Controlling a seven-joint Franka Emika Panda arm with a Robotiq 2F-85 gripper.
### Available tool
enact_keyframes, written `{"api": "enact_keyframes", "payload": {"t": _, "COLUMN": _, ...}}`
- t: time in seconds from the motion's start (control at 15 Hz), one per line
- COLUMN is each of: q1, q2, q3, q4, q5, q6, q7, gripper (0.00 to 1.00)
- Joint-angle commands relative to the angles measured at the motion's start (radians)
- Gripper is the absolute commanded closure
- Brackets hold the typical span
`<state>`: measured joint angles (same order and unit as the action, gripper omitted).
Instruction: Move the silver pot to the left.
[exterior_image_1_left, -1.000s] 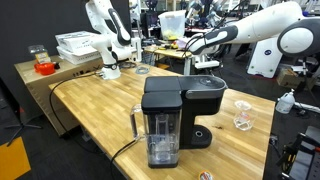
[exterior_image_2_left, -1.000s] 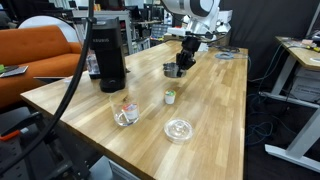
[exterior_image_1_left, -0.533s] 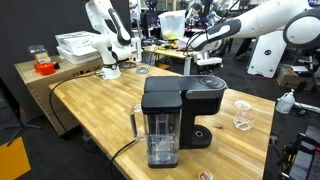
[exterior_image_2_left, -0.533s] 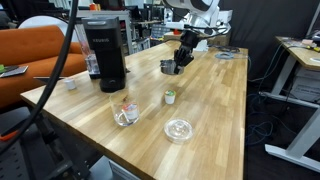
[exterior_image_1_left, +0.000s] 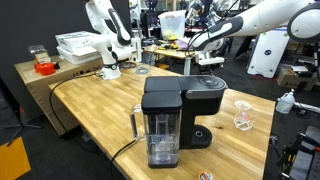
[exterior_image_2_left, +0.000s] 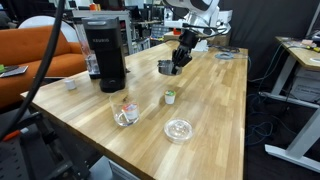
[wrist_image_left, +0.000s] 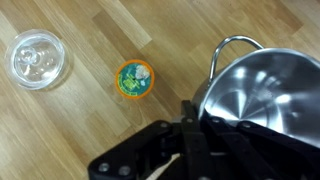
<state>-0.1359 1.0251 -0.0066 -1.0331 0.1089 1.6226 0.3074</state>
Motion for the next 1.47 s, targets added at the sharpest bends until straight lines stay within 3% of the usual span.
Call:
{"api": "enact_keyframes", "payload": {"t": 0.0, "q1": 0.012, "q2": 0.003, "q3": -0.022, "q4": 0.006, "q5": 0.017, "q6": -0.005, "q7": -0.008, "gripper": 0.95}}
{"api": "enact_keyframes", "payload": {"t": 0.2, "q1": 0.012, "q2": 0.003, "q3": -0.022, "q4": 0.006, "q5": 0.017, "q6": -0.005, "q7": -0.008, "gripper": 0.99}}
{"api": "enact_keyframes", "payload": {"t": 0.53, "q1": -0.019, "q2": 0.008, "q3": -0.011, "q4": 0.000, "q5": 0.173, "q6": 0.013, "q7": 0.152, "gripper": 0.99}}
{"api": "enact_keyframes", "payload": {"t": 0.87, "q1": -0.023, "q2": -0.038, "q3": -0.026, "q4": -0.097, "q5": 0.236, "q6": 0.106, "q7": 0.364, "gripper": 0.99}}
{"api": "enact_keyframes", "payload": {"t": 1.13, "q1": -0.004, "q2": -0.089, "q3": -0.048, "q4": -0.203, "q5": 0.202, "q6": 0.194, "q7": 0.416, "gripper": 0.99}}
{"api": "enact_keyframes", "payload": {"t": 1.2, "q1": -0.013, "q2": -0.010, "q3": -0.044, "q4": -0.086, "q5": 0.213, "q6": 0.131, "q7": 0.392, "gripper": 0.99}}
{"api": "enact_keyframes", "payload": {"t": 1.4, "q1": -0.010, "q2": -0.013, "q3": -0.046, "q4": -0.097, "q5": 0.212, "q6": 0.137, "q7": 0.393, "gripper": 0.95}}
